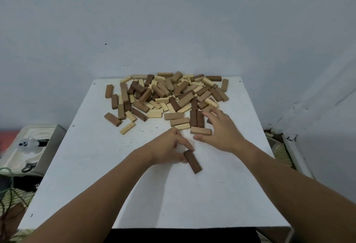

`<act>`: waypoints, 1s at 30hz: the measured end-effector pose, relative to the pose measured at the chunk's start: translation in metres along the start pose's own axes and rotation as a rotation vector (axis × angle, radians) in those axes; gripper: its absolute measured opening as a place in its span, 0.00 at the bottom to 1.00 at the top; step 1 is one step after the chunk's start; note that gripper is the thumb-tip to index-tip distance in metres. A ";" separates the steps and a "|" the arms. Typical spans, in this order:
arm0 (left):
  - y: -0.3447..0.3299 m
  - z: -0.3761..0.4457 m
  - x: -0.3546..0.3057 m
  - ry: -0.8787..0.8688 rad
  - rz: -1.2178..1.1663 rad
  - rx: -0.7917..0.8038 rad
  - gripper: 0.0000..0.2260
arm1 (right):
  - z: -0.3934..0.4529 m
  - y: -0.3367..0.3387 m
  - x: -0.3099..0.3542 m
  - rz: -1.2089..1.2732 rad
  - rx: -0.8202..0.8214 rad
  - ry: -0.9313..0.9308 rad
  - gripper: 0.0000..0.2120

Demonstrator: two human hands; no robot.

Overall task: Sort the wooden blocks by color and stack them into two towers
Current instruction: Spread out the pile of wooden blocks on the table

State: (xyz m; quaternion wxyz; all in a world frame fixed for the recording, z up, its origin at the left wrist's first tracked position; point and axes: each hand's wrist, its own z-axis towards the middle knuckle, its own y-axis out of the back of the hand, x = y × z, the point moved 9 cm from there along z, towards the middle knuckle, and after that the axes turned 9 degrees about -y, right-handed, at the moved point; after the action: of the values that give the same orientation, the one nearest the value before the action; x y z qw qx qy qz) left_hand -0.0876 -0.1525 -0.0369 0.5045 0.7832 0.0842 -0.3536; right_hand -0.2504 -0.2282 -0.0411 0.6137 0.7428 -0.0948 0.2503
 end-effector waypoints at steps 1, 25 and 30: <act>0.000 0.002 0.000 0.002 -0.001 -0.007 0.15 | -0.004 -0.005 -0.004 -0.002 0.010 0.029 0.43; 0.056 0.024 0.057 0.113 0.056 -0.371 0.35 | 0.012 0.020 0.036 0.172 -0.297 0.261 0.16; 0.060 0.036 0.054 0.123 0.135 -0.334 0.34 | 0.071 0.057 0.082 0.302 -0.266 0.101 0.29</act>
State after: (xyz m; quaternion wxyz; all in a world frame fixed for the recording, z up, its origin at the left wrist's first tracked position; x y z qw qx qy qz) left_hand -0.0355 -0.2240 -0.0363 0.6438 0.7128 0.1197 -0.2513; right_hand -0.1877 -0.2954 0.0401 0.6657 0.6192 -0.2064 0.3617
